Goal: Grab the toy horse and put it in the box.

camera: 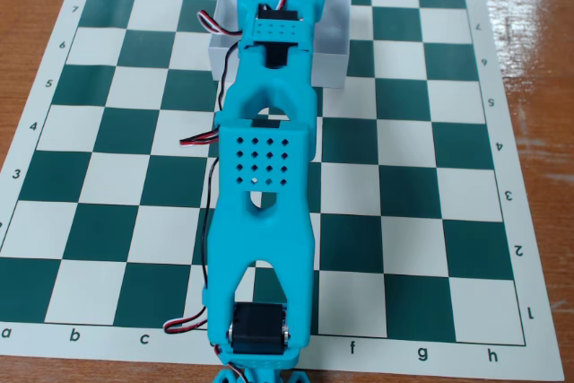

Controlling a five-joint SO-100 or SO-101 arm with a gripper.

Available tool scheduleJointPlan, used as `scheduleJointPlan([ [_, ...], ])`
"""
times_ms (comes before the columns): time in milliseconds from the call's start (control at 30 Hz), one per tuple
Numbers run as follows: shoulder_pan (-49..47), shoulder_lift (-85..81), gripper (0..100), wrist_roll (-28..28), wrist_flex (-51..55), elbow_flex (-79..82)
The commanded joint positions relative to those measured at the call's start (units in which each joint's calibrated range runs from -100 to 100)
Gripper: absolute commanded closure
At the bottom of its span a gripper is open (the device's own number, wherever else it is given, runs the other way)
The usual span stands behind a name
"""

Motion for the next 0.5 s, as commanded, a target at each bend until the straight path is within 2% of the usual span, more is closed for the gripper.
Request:
scheduleJointPlan([
  [0,1.0,-3.8,77,-0.2,1.2,-1.3],
  [133,1.5,-15.4,84,-0.2,7.4,9.0],
  [267,2.2,-29.9,100,-0.2,10.2,26.1],
  [467,2.2,-45.9,100,-0.1,21.1,42.8],
])
